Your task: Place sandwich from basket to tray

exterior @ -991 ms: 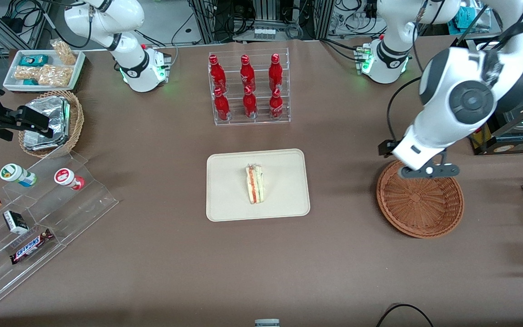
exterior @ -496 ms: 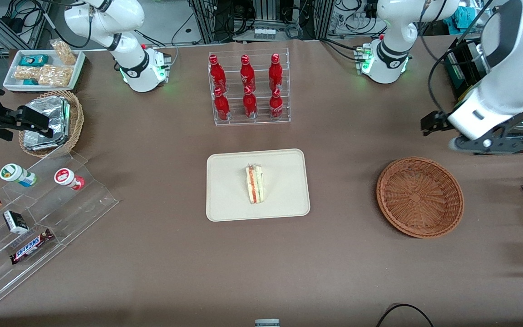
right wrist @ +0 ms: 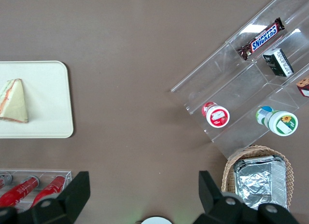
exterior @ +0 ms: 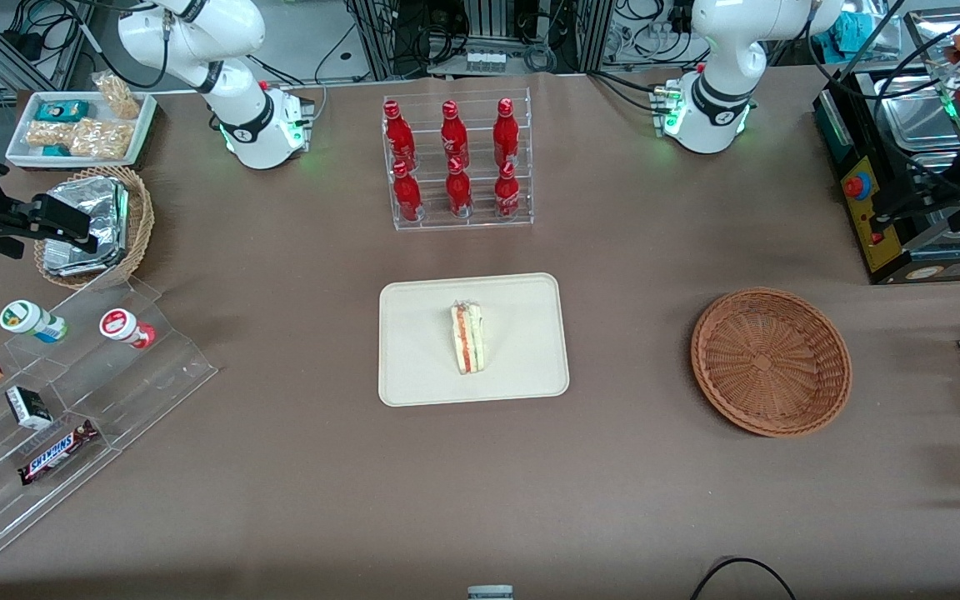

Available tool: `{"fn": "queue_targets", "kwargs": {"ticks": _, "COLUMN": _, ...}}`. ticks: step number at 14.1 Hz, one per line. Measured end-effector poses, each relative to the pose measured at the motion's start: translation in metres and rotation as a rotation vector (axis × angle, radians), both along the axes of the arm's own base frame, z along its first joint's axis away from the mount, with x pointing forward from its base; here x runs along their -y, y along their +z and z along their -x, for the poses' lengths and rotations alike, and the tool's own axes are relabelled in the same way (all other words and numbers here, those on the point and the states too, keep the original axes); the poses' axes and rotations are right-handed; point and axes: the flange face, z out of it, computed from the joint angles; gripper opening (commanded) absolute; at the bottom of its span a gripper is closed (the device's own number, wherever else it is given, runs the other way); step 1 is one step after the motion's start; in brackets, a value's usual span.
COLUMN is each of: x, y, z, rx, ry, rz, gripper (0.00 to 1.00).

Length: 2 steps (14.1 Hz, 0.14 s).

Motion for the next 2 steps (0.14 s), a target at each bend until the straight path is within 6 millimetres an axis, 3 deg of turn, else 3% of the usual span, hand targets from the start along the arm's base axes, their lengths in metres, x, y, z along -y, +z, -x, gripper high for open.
{"fn": "queue_targets", "kwargs": {"ticks": 2, "x": -0.0007, "y": 0.0013, "z": -0.0056, "rx": 0.006, "ry": 0.004, "rz": 0.022, "gripper": 1.0}}
